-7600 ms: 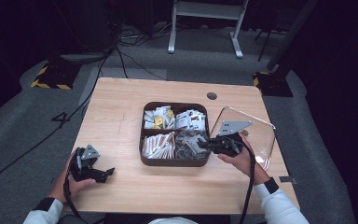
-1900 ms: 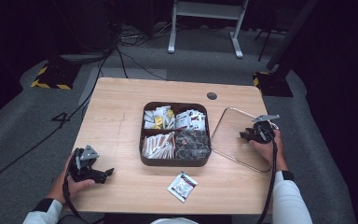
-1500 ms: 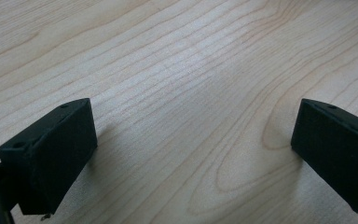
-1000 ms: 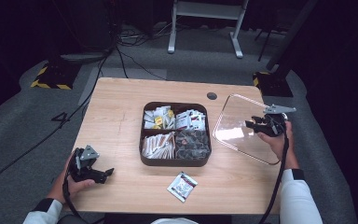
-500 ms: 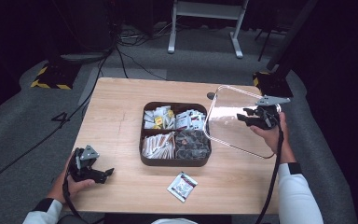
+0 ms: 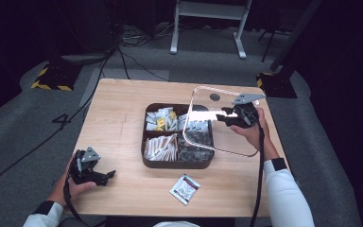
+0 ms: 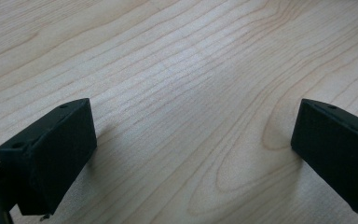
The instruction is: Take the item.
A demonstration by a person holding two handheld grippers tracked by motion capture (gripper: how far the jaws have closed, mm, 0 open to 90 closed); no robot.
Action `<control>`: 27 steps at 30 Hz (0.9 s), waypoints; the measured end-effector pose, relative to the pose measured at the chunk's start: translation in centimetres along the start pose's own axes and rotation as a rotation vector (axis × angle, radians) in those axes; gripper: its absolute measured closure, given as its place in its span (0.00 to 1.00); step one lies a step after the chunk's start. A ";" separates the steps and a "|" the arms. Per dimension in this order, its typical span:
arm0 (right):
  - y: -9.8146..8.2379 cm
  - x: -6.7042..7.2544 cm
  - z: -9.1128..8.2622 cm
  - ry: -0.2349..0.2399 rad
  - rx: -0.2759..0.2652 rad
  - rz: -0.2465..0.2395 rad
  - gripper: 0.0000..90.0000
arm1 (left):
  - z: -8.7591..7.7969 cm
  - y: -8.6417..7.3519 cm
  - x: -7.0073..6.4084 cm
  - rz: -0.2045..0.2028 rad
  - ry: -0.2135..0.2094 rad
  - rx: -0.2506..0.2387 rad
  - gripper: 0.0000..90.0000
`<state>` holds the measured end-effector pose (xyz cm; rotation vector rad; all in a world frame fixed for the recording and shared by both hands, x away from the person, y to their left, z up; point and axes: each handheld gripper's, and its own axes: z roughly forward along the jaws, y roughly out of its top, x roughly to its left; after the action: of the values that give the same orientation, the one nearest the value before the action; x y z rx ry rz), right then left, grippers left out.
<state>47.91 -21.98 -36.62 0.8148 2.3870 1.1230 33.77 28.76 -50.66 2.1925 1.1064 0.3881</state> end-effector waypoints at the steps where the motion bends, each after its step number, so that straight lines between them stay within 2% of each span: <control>1: 0.2 0.2 0.3 0.004 0.003 -0.003 0.65 | 0.0 0.0 0.0 0.001 0.001 0.000 0.00; 15: 2.6 4.8 6.3 0.105 0.041 -0.056 0.65 | 0.0 0.0 0.0 0.000 0.000 0.000 0.00; 27: 3.0 6.9 9.4 0.153 0.077 -0.087 0.65 | 0.0 0.0 0.0 0.000 0.000 0.000 0.00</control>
<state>48.87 -10.66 -40.59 0.6639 2.5786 1.1012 33.77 28.76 -50.66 2.1925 1.1060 0.3879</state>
